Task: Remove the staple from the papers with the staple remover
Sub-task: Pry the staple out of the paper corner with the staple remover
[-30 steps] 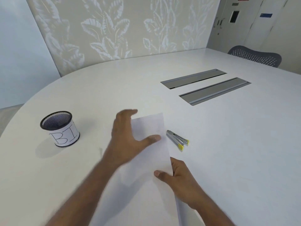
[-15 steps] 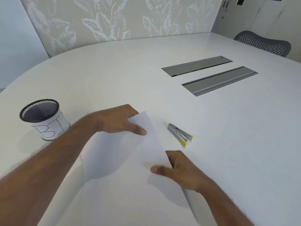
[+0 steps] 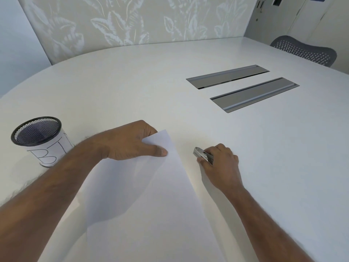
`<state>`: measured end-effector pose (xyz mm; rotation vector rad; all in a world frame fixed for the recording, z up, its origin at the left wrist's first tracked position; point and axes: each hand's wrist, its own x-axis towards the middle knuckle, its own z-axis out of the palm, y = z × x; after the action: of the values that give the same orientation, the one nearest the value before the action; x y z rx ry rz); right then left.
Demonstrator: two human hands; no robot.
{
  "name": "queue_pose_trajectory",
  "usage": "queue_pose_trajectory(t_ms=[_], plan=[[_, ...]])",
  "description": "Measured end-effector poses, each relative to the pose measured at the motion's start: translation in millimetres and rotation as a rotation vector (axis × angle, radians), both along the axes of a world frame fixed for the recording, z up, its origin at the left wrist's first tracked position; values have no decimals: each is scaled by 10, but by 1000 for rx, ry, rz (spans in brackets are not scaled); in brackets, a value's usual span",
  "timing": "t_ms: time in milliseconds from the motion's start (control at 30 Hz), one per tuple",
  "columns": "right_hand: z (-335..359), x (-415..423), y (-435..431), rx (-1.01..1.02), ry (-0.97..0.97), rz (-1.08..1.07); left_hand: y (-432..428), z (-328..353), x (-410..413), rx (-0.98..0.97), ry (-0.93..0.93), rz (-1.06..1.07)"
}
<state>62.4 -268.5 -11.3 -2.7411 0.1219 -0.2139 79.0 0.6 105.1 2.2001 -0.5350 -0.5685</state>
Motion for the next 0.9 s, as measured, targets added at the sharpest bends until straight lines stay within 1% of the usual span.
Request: queue_pose_trajectory(t_ms=[67,100,233,300,367,433,500,533,633,733,900], plan=[[35,-28,-14,68,14,28,-5,52,-34,6,-11,11],[77,-69,-21,162,9,49,-6,82,-54,13,-18,17],[402,-362,-5,742,-36,156,-3,187,-129,43,-65,42],[623,-555,23,960,-69,237,-7,249,-179,36,-79,54],[799,-719,75,1093,-79,314,-15,319,-218,27,-89,67],[931,-874,133,1185,-87,369,-44,414,-275,17,-96,67],[1005,-1002,213,1207,-94,396,-64,501,-338,4,-104,63],[1028,-1055,257,1183,-102,400,-68,548,-372,0,-107,63],[1051,-1162,361,998,-155,380,-74,665,-448,-21,-70,53],[1106,-1227,426,830,-259,347,-76,759,-527,-40,-59,63],[1196,-1281,540,734,-381,354,-77,831,-646,-98,-50,95]])
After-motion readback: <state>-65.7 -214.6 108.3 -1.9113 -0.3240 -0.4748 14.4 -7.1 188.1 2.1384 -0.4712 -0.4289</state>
